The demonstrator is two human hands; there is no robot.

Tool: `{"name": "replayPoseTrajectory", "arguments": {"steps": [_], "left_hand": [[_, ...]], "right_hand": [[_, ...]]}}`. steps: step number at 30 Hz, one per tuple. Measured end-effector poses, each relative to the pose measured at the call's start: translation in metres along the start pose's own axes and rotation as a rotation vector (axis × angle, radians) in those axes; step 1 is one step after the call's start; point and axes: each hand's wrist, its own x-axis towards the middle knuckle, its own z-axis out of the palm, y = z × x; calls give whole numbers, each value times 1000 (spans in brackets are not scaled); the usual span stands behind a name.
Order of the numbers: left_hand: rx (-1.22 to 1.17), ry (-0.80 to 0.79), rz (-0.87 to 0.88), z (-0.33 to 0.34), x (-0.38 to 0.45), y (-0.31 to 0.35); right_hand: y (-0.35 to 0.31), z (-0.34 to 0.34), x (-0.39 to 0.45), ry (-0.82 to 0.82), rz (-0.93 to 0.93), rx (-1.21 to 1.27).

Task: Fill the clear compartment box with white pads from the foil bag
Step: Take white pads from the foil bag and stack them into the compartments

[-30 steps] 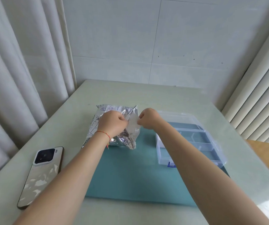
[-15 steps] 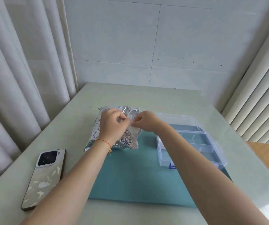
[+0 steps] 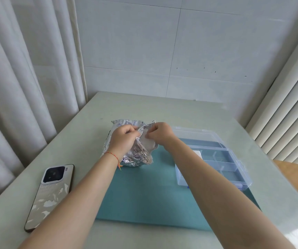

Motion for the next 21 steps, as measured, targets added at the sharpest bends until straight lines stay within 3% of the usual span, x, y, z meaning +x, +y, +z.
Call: {"name": "replayPoseTrajectory", "arguments": {"steps": [6,13,21], "left_hand": [[15,92,22,2,-3,0],[-139,118,6,-7,-2,-4],[-94,143,11,-4,-3,-4]], "right_hand": [[1,-7,-2,-36,-28,-31],[-4,6,-3,-83,-65,-189],[-5,-14,-15,-120,-82,-84]]}}
